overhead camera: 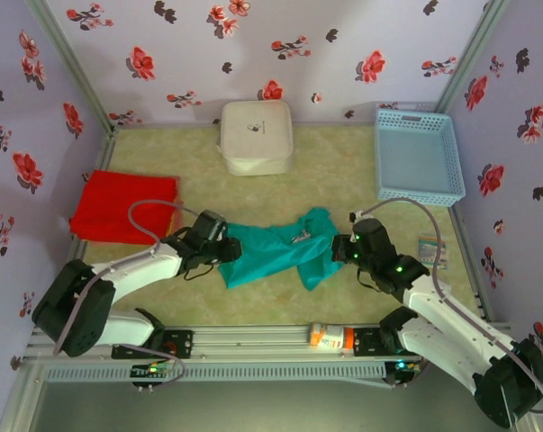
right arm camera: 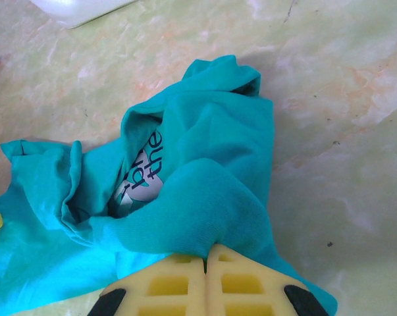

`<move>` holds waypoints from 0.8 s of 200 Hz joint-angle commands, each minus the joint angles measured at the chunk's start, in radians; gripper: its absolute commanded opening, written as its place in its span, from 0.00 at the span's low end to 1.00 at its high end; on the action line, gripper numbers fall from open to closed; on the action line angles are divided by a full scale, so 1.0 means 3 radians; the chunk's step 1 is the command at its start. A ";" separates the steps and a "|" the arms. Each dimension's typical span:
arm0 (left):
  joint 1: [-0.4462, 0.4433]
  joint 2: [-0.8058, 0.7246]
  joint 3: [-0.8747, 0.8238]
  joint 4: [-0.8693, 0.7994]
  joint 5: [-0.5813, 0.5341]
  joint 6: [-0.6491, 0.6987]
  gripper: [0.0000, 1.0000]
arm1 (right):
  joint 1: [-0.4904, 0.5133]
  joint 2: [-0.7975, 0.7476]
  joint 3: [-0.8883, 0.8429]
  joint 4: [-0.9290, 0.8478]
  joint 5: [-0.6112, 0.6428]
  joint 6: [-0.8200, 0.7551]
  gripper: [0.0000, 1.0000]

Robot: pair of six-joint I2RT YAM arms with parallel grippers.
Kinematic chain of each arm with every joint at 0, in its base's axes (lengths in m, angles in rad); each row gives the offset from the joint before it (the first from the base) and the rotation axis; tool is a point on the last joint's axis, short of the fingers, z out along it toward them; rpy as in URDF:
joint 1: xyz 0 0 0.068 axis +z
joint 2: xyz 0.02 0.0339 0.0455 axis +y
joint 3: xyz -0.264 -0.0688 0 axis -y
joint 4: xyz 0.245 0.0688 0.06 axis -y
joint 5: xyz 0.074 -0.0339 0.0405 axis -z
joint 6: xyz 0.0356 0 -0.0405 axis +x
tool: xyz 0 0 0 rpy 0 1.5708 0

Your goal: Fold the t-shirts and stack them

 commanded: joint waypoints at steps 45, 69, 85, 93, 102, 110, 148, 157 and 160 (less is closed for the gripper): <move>0.0019 0.0157 0.0140 0.0093 -0.0035 0.0073 0.27 | 0.0021 -0.0100 -0.0005 -0.0062 -0.0017 0.0017 0.00; 0.0021 0.0094 0.0177 0.0019 -0.0075 0.0105 0.21 | 0.0022 -0.0104 -0.0007 -0.0049 -0.0012 0.0014 0.00; 0.0021 0.0065 0.0178 -0.0013 -0.0093 0.0110 0.18 | 0.0022 -0.0090 -0.0015 -0.0054 -0.0003 0.0000 0.00; 0.0018 0.0054 0.0195 -0.0054 -0.0091 0.0119 0.15 | 0.0024 -0.0083 -0.0015 -0.0066 -0.0004 0.0004 0.00; 0.0016 0.0029 0.0224 -0.0124 -0.0083 0.0124 0.12 | 0.0021 -0.0082 -0.0005 -0.0086 -0.0002 0.0007 0.00; 0.0015 -0.0016 0.0242 -0.0177 -0.0083 0.0137 0.09 | 0.0022 -0.0093 0.0010 -0.0107 0.0010 0.0011 0.00; 0.0015 -0.0419 0.0435 -0.0627 -0.0109 0.0255 0.00 | 0.0023 -0.0291 0.0115 -0.0326 0.0220 0.0004 0.00; 0.0017 -0.0533 0.0524 -0.0786 -0.0120 0.0284 0.00 | 0.0021 -0.0367 0.0159 -0.0393 0.0264 -0.0004 0.00; 0.0017 -0.0576 0.0560 -0.0830 -0.0120 0.0294 0.00 | 0.0021 -0.0388 0.0174 -0.0414 0.0274 -0.0013 0.00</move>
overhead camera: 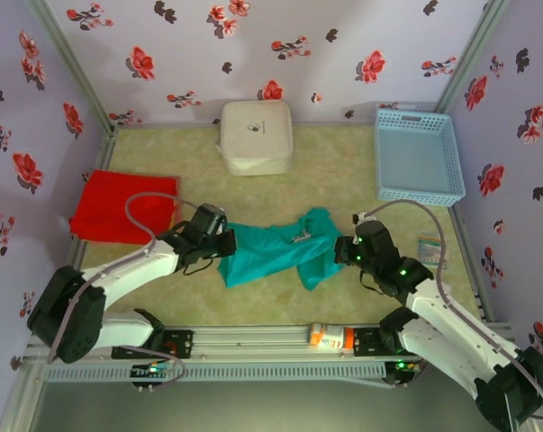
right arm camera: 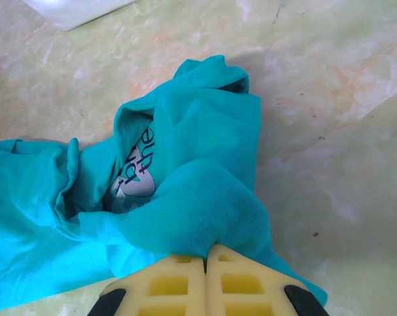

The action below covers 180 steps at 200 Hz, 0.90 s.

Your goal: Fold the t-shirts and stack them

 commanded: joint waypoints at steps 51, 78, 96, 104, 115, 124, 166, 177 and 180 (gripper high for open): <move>0.0015 -0.0799 0.1148 -0.1285 -0.0225 0.0464 0.00 | 0.0024 -0.0344 0.0798 -0.0534 0.0135 -0.0435 0.00; 0.0011 -0.0986 0.1602 -0.1421 -0.0229 0.0765 0.00 | 0.0024 -0.0303 0.1264 -0.0740 -0.0002 -0.0665 0.00; 0.0017 -0.1105 0.1807 -0.1493 -0.0282 0.0923 0.00 | 0.0029 -0.0332 0.1447 -0.0734 -0.0092 -0.0823 0.00; 0.0013 -0.1128 0.1898 -0.1554 -0.0306 0.0969 0.00 | 0.0029 -0.0351 0.1493 -0.0705 -0.0154 -0.0887 0.00; 0.0013 -0.1128 0.2031 -0.1652 -0.0312 0.0986 0.00 | 0.0029 -0.0371 0.1526 -0.0660 -0.0285 -0.0976 0.00; 0.0014 -0.1135 0.2129 -0.1712 -0.0292 0.0984 0.00 | 0.0029 -0.0400 0.1539 -0.0614 -0.0347 -0.1012 0.00; 0.0014 -0.1350 0.2114 -0.1738 -0.0361 0.1003 0.03 | 0.0029 -0.0444 0.1508 -0.0700 -0.0318 -0.1170 0.02; 0.0015 -0.1381 0.2042 -0.1758 -0.0380 0.0984 0.03 | 0.0031 -0.0398 0.1520 -0.0826 -0.0297 -0.1160 0.00; 0.0011 -0.1391 0.2016 -0.1754 -0.0380 0.0974 0.03 | 0.0029 -0.0388 0.1509 -0.0840 -0.0297 -0.1154 0.00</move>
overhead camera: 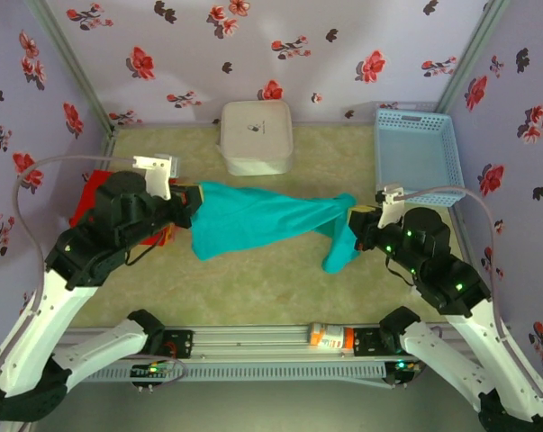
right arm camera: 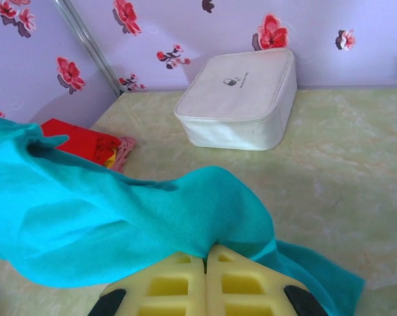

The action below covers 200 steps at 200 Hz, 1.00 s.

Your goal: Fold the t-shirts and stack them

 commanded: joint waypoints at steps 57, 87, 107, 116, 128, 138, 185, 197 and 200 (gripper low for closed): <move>0.0012 -0.0023 -0.0350 0.0005 -0.0136 -0.0059 0.03 | 0.0022 0.0477 0.0085 -0.0404 -0.0066 -0.0063 0.00; 0.0023 0.0149 -0.0474 0.0038 -0.0215 -0.0100 0.04 | -0.0022 0.1031 0.0280 -0.0493 0.0259 -0.0093 0.00; 0.0052 0.0286 -0.0565 0.0080 -0.0280 -0.0103 0.03 | -0.0202 0.1396 0.0342 -0.0251 0.0284 -0.0086 0.00; 0.0079 0.0362 -0.0619 0.0131 -0.0285 -0.0107 0.02 | -0.0370 0.1548 0.0365 -0.0098 0.0151 -0.0016 0.00; 0.0112 0.0438 -0.0734 0.0260 -0.0285 -0.0143 0.01 | -0.0632 0.1838 0.0452 0.0047 -0.0027 0.0114 0.00; 0.0149 0.0509 -0.0840 0.0395 -0.0281 -0.0202 0.00 | -0.0799 0.2119 0.0600 0.0094 -0.0163 0.0171 0.00; 0.0303 0.0905 -0.1004 0.0750 -0.0261 -0.0320 0.00 | -0.1014 0.3156 0.1265 -0.0299 0.0040 0.0382 0.82; 0.0311 0.0926 -0.1019 0.0782 -0.0242 -0.0307 0.00 | -0.1013 0.3068 0.1055 -0.0185 0.0005 0.0445 0.90; 0.0311 0.0926 -0.1024 0.0791 -0.0239 -0.0303 0.00 | -0.1013 0.3025 0.0976 -0.0143 -0.0008 0.0468 0.90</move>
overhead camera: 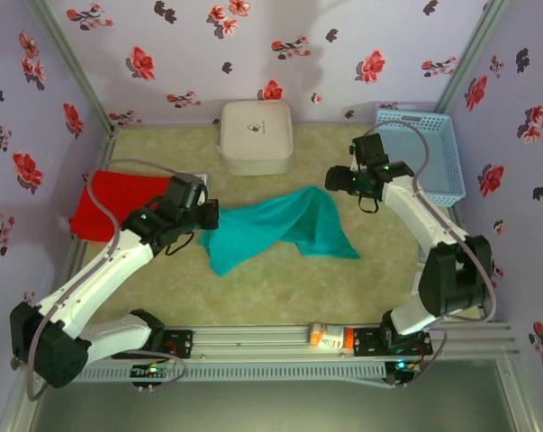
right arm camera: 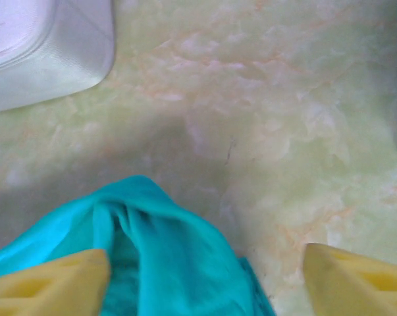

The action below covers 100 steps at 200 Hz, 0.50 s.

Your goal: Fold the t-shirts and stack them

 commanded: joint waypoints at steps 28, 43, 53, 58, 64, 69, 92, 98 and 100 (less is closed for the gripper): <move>0.0078 -0.0036 -0.0030 0.0241 -0.0034 0.0004 0.00 | 0.0000 -0.0510 -0.0901 0.0376 -0.0457 0.0289 0.85; 0.0099 -0.0069 -0.0043 0.0216 -0.0023 0.0022 0.00 | 0.0050 -0.0645 -0.1235 0.0589 -0.0595 0.0346 0.81; 0.0105 -0.0087 -0.0068 0.0222 -0.0009 0.0030 0.00 | 0.0114 -0.0704 -0.1405 0.0763 -0.0625 0.0370 0.77; 0.0110 -0.0093 -0.0079 0.0222 0.0000 0.0031 0.00 | 0.0146 -0.0708 -0.1450 0.0790 -0.0586 0.0381 0.76; 0.0110 -0.0098 -0.0093 0.0222 0.0004 0.0032 0.00 | 0.0189 -0.0685 -0.1466 0.0753 -0.0491 0.0403 0.75; 0.0110 -0.0102 -0.0103 0.0217 0.0007 0.0030 0.00 | 0.0205 -0.0658 -0.1473 0.0715 -0.0451 0.0419 0.74; 0.0120 -0.0131 -0.0158 0.0215 0.0017 0.0009 0.00 | 0.0206 -0.0488 -0.1568 0.0850 -0.0477 0.0506 0.65; 0.0121 -0.0147 -0.0183 0.0226 0.0016 -0.0003 0.00 | 0.0209 -0.0452 -0.1586 0.0907 -0.0491 0.0517 0.62; 0.0119 -0.0145 -0.0189 0.0233 0.0015 -0.0002 0.00 | 0.0209 -0.0438 -0.1586 0.0920 -0.0496 0.0519 0.61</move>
